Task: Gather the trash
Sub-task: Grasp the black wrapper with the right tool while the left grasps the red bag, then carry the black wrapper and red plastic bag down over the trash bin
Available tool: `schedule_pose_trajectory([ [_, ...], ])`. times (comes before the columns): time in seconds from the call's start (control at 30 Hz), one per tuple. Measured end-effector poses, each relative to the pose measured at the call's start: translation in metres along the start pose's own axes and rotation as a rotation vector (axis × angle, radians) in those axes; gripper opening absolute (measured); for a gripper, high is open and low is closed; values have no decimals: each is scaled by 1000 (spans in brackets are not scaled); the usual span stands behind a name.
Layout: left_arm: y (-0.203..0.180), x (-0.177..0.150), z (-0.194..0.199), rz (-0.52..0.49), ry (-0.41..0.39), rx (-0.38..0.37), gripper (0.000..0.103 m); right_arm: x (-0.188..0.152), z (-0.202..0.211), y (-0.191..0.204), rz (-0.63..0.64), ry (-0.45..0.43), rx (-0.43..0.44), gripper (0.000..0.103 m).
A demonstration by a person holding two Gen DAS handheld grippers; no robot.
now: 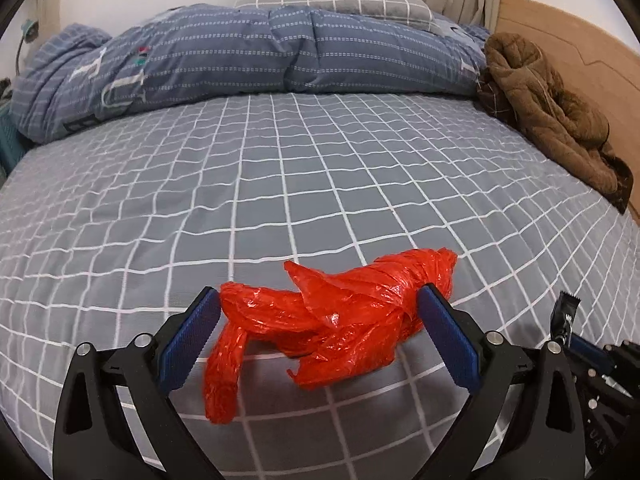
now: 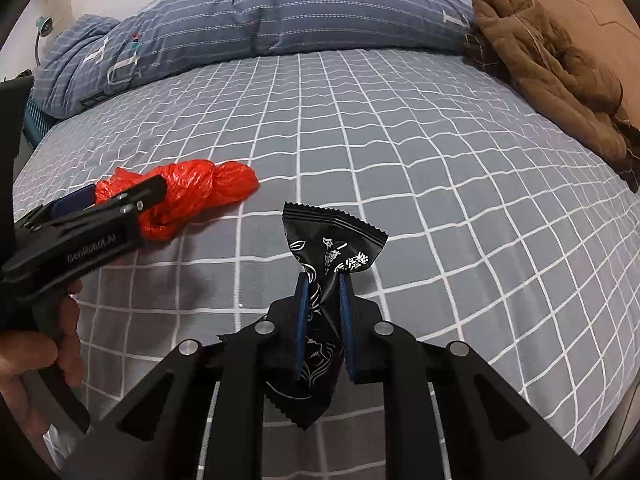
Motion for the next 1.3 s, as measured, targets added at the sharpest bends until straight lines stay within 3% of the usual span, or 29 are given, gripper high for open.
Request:
schedule_pose_trajectory([
  [0.1,-4,-2,-9,-4,22,-9,75,-2,1,-4,8,2,-2,14],
  [0.17,-6,-4,-13,-6,27,-18,57,-3,1,-4,13,4,-1,14],
  [0.37,-17,-7,-16,-35,24,-18,30,-4,2,-7,17,4,-2,14],
  [0.77,-5,-1,5,8,-1,-14,26,2,7,-4,28,-22,-5,14],
  [1.3,30,-23,82,77,-28,2,26,10,45,36,96,-110,28,15],
])
Point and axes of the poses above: each gripper's, at about its wrist camera, not at the fingertips, and z roughly against the way its jaws point, y to its left, x to its top, the point moved 6 cm from there along -z, roughly the way its jaws point, and after that the axes turned 1 degree about -z, right-handed, at the moved point
